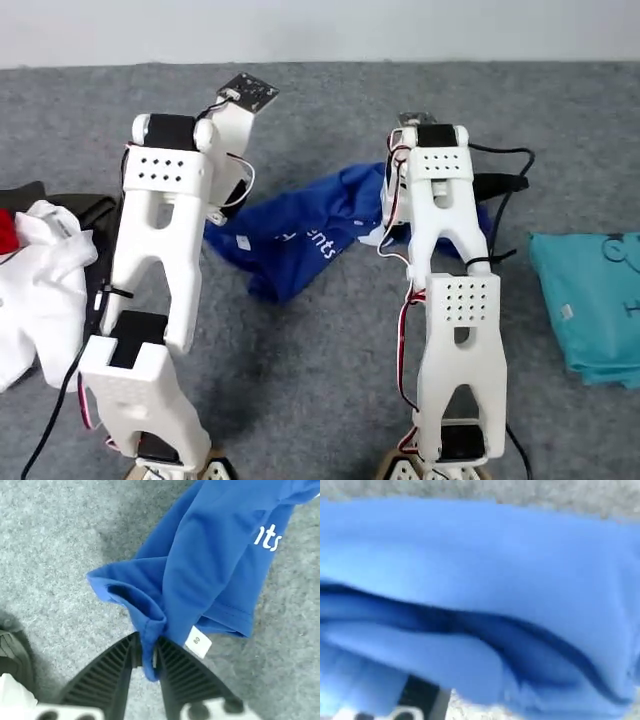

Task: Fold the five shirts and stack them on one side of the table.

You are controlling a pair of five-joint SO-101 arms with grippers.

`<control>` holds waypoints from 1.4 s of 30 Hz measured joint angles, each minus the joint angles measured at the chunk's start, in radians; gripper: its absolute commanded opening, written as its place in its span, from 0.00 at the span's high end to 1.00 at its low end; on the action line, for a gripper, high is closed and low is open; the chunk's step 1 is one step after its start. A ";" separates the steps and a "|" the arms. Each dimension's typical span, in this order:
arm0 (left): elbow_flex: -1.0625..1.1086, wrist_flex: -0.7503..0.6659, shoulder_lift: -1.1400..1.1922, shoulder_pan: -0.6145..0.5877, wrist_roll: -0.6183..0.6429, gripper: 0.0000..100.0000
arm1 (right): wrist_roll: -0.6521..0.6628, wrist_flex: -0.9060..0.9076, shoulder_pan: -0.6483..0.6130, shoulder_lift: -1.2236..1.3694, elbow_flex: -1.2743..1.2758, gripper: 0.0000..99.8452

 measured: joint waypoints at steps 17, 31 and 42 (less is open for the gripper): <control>0.018 0.000 0.000 0.025 0.000 0.99 | -0.006 0.000 0.000 0.000 -0.005 0.30; 0.083 -0.031 0.000 0.025 0.000 0.99 | -0.008 0.000 0.000 0.017 0.100 0.27; 0.083 -0.031 0.000 0.025 0.000 0.99 | -0.006 0.005 -0.020 0.048 0.038 0.27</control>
